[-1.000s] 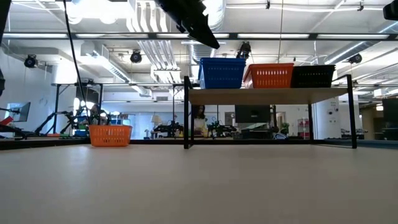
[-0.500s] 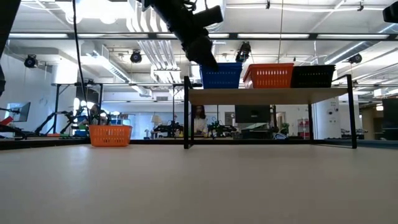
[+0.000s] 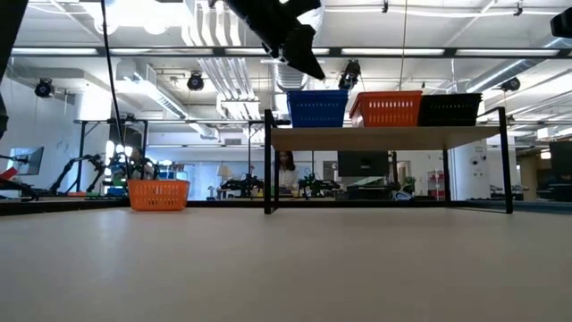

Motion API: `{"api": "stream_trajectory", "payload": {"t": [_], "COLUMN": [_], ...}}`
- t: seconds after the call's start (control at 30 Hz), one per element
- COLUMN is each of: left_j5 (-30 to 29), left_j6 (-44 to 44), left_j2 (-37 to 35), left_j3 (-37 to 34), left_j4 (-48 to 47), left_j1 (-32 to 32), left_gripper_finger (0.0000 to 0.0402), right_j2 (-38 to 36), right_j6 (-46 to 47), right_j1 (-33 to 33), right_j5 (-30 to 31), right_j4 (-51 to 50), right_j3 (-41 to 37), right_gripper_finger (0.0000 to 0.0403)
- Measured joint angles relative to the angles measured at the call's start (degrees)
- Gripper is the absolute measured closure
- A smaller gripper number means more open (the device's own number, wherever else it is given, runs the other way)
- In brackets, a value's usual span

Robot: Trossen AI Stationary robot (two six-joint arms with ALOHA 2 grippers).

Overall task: Stack baskets on shelf by color
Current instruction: Stack the blue bin on top of the blue bin on the shelf

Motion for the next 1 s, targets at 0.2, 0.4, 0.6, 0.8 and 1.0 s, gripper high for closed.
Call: {"api": "stream_trajectory", "payload": {"t": [0.2,0.4,0.6,0.8,1.0], "left_j5": [5.6,5.8,9.1,9.7,5.4], "left_j6": [-4.0,-4.1,-7.0,-7.1,-6.9], "left_j2": [0.1,0.1,0.1,0.1,0.1], "left_j3": [-0.9,-1.0,-1.0,-1.0,-0.1], "left_j4": [-1.4,-1.3,-1.4,-1.4,0.6], "left_j1": [2.6,2.6,2.6,2.3,3.2], "left_gripper_finger": [0.0267,0.0267,0.0267,0.0267,0.0267], "right_j2": [0.0,0.0,0.0,-0.1,-0.1], "right_j6": [0.0,0.1,0.2,0.2,0.2], "right_j1": [0.0,0.0,0.0,0.0,0.0], "right_j5": [-0.1,-0.2,-0.2,-0.2,-0.2], "right_j4": [0.0,0.0,0.0,0.0,0.0], "right_j3": [0.0,0.0,0.0,0.0,0.0], "right_gripper_finger": [0.0365,0.0365,0.0365,0.0365,0.0365]}}
